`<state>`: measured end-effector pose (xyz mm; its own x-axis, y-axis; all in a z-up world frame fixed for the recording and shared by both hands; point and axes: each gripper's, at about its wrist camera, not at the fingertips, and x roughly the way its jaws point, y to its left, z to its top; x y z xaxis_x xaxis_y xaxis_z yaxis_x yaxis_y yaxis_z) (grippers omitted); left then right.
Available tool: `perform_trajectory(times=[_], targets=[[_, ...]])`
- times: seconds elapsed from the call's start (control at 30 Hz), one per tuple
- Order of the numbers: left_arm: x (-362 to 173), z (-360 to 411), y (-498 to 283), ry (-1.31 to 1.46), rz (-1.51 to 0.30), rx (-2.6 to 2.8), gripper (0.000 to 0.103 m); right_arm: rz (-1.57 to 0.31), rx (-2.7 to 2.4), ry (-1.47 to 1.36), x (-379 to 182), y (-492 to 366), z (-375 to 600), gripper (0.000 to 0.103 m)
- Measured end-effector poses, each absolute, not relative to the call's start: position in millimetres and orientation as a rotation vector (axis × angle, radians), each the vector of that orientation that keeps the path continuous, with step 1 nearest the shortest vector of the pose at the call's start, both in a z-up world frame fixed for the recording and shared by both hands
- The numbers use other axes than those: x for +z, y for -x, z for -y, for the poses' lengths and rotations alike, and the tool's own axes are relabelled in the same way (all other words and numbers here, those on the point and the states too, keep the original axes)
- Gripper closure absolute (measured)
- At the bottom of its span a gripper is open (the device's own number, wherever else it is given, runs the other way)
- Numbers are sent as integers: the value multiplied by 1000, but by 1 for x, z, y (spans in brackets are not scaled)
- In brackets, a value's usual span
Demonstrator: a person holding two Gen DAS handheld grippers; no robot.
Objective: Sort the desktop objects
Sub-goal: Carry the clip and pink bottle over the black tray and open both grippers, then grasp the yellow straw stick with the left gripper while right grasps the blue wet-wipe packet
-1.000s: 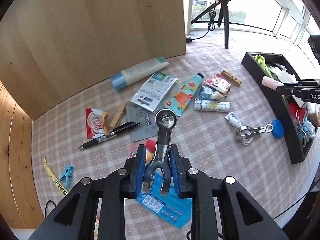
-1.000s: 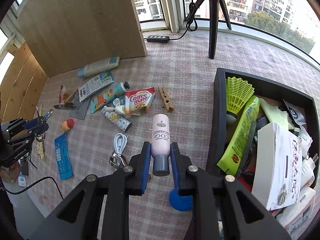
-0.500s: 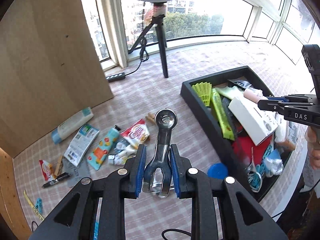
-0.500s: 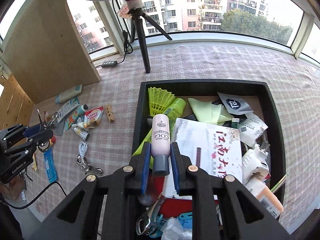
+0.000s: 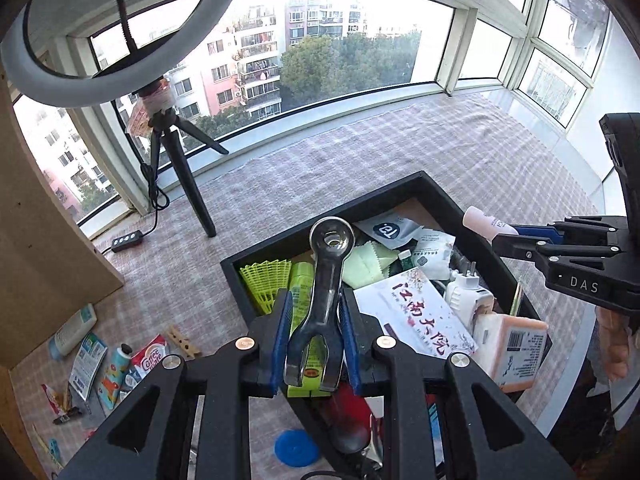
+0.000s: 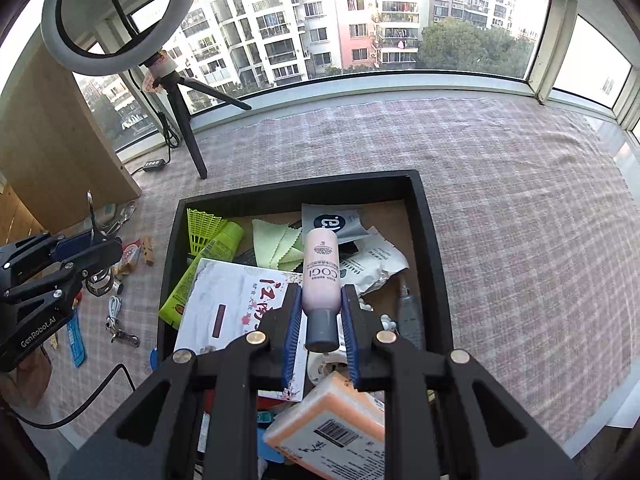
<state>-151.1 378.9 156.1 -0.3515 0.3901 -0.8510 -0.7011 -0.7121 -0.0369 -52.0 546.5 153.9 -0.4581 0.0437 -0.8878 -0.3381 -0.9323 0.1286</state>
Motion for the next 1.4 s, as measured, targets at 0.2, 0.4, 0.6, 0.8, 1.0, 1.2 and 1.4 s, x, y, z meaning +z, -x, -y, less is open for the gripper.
perform_trajectory(times=[0.2,0.4,0.6,0.8,1.0,1.2,1.4], targets=[[164,-416,149,1187,-425,2118,60,-452,2480,1529,155,49,-567,77],[170,-420,145,1179,-444,2160,60,-432,2510,1517,160,46,-571,75],[165,-404,141,1204,-458,2183,60,-440,2523,1528,158,46,-564,73],[162,-370,136,1221,-448,2219,60,-417,2544,1535,157,47,-540,73],[160,-322,132,1240,-437,2261,60,-393,2573,1552,156,51,-501,70],[156,-256,128,1276,-404,2314,60,-369,2614,1572,152,54,-445,68],[140,-172,126,1349,-369,2381,60,-325,2671,1572,145,56,-380,60]])
